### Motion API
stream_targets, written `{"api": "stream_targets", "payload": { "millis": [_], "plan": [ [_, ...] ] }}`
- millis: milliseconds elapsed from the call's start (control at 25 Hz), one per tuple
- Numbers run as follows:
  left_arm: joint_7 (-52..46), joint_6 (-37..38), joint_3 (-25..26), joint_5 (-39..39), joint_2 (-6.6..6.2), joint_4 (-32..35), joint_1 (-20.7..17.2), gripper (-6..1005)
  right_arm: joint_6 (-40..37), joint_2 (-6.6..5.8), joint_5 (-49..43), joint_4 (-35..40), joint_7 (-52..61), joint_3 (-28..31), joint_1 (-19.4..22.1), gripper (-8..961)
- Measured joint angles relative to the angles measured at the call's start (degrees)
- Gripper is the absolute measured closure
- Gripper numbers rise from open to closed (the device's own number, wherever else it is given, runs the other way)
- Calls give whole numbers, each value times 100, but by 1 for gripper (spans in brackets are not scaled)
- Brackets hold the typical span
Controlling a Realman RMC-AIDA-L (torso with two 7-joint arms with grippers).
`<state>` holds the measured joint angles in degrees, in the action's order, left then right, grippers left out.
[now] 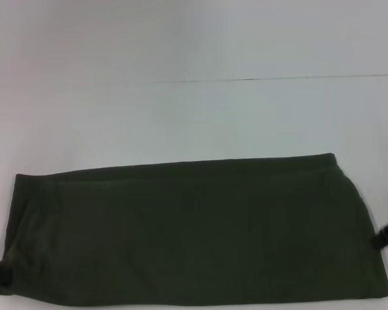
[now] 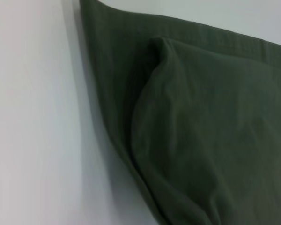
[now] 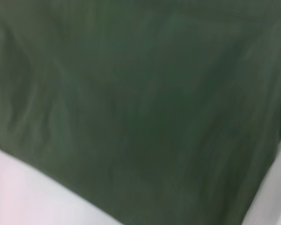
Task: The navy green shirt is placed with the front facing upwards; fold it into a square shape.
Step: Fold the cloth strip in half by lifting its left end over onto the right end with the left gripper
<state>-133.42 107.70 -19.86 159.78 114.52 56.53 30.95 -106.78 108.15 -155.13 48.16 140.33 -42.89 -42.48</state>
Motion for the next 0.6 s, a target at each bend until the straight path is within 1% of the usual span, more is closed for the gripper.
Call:
{"api": "stream_targets", "payload": {
  "millis": [40, 160, 240, 280, 320, 360, 440, 560, 600],
  "plan": [
    [-5, 0, 2, 0, 0, 0, 0, 938, -37, -16, 3, 89, -14, 205, -4, 465],
    [-61, 8, 6, 8, -5, 4, 3, 938, -28, -48, 115, 269, -67, 805, -65, 335],
    [-99, -27, 17, 18, -8, 18, 10, 938, 54, -57, 356, 181, -101, 971, -132, 249],
    [-104, -49, 30, 17, -8, 23, 10, 938, 177, -50, 876, 4, -187, 986, -179, 141],
    [-110, -75, 56, 18, -11, 29, 7, 938, 251, -41, 1128, -73, -241, 975, -189, 33],
    [-113, -90, 79, 18, -15, 33, 6, 937, 251, -41, 1128, -73, -241, 975, -189, 29],
    [-128, -100, 125, 21, -29, 35, 8, 937, 383, 2, 1681, -258, -401, 954, -214, 22],
    [-147, -77, 139, 52, -36, 41, 11, 936, 491, 103, 2260, -609, -739, 941, -309, 12],
    [-152, -66, 139, 67, -36, 43, 10, 914, 500, 134, 2338, -694, -831, 938, -341, 8]
  ]
}}
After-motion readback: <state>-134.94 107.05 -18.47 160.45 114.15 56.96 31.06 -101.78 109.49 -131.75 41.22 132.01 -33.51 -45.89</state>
